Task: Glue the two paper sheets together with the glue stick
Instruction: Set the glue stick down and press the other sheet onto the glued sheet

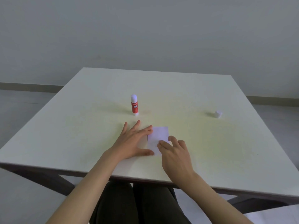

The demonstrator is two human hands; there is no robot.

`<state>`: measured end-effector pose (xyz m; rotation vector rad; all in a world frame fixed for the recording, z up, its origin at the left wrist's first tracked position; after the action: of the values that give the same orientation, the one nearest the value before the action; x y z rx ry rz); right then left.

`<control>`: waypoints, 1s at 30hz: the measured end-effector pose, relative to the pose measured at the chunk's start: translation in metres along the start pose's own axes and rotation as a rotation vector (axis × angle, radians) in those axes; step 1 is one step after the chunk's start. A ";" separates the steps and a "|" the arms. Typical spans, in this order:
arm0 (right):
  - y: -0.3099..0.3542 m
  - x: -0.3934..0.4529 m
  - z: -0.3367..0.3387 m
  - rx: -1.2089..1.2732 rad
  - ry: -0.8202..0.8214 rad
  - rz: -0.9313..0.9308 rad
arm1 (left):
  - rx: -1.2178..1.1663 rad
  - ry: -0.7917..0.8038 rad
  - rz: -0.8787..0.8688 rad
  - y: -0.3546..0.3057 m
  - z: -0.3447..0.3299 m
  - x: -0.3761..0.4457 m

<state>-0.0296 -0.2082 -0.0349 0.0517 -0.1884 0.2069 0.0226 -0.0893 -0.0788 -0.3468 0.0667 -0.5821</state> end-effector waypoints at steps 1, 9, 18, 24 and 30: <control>0.000 0.007 -0.005 -0.011 0.037 -0.007 | -0.008 -0.002 -0.001 0.000 0.000 0.000; 0.004 0.054 -0.024 0.022 0.045 0.013 | -0.030 0.030 0.024 0.001 -0.002 0.000; 0.012 0.005 -0.008 0.023 0.038 0.111 | -0.016 0.021 0.026 -0.002 0.002 -0.001; 0.018 -0.015 0.005 0.049 -0.004 0.185 | 0.002 0.012 0.009 0.000 0.000 -0.001; 0.026 0.019 -0.017 0.005 0.090 0.197 | -0.041 -0.002 0.017 0.002 -0.001 0.000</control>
<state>-0.0136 -0.1775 -0.0468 0.0288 -0.1030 0.4056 0.0237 -0.0879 -0.0805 -0.3868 0.0797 -0.5636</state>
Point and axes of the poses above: each hand's wrist, its own x-axis towards the middle knuckle, its own z-axis out of the back of the hand, y = z × x, the point moved 9 cm from there along x, towards the middle knuckle, and after that the axes turned 12 degrees about -z, right-handed, at the moved point
